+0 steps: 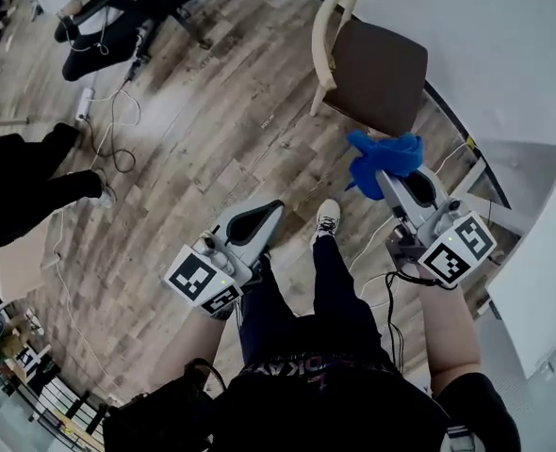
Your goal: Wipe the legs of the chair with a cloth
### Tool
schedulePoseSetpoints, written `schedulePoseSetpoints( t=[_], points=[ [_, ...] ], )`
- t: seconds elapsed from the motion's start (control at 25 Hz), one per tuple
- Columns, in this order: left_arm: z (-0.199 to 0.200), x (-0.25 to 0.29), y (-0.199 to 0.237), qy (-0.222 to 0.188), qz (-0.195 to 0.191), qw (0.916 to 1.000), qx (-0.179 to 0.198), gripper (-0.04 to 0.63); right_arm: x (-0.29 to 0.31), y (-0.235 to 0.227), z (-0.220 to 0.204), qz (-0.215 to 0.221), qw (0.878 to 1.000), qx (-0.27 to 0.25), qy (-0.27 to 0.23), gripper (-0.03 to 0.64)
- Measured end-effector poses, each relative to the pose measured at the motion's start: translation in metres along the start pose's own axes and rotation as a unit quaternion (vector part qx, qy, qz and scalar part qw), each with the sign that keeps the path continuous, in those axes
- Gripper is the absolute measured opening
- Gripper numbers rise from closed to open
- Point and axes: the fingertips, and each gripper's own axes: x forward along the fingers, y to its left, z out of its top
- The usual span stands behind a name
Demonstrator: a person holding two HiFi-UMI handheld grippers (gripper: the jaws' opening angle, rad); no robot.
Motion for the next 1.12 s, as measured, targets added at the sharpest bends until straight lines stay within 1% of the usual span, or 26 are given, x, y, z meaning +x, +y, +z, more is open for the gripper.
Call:
schedulePoseSetpoints(
  t=[0.12, 0.24, 0.32, 0.44, 0.6, 0.68, 0.8, 0.96, 1.12],
  points=[
    [-0.012, 0.009, 0.017, 0.0, 0.009, 1.0, -0.004, 0.005, 0.021, -0.02, -0.011, 0.005, 1.0, 0.005, 0.013, 0.086],
    [-0.036, 0.012, 0.034, 0.001, 0.014, 0.9998, -0.017, 0.005, 0.038, -0.035, -0.033, 0.006, 1.0, 0.009, 0.02, 0.086],
    [-0.052, 0.015, 0.046, 0.003, 0.012, 0.9997, -0.019, 0.005, 0.048, -0.047, -0.048, 0.003, 1.0, 0.013, 0.019, 0.086],
    [-0.08, 0.019, 0.071, 0.005, 0.007, 0.9999, -0.006, 0.005, 0.067, -0.068, -0.075, -0.01, 1.0, 0.015, 0.017, 0.086],
    [-0.129, 0.018, 0.111, 0.02, -0.005, 0.9994, 0.029, 0.005, 0.095, -0.095, -0.113, -0.033, 0.999, 0.003, 0.01, 0.086],
    [-0.152, 0.014, 0.132, 0.025, -0.015, 0.9991, 0.031, 0.005, 0.109, -0.108, -0.132, -0.046, 0.999, -0.001, 0.004, 0.086],
    [-0.18, 0.011, 0.161, 0.027, -0.024, 0.9987, 0.035, 0.005, 0.129, -0.129, -0.156, -0.065, 0.998, -0.021, 0.001, 0.086],
    [-0.207, 0.013, 0.185, 0.01, -0.026, 0.9989, 0.037, 0.005, 0.149, -0.165, -0.196, -0.082, 0.996, -0.026, 0.002, 0.086],
    [-0.262, 0.018, 0.206, 0.018, -0.033, 0.9982, 0.047, 0.005, 0.171, -0.207, -0.235, -0.09, 0.995, -0.038, 0.002, 0.086]
  ],
)
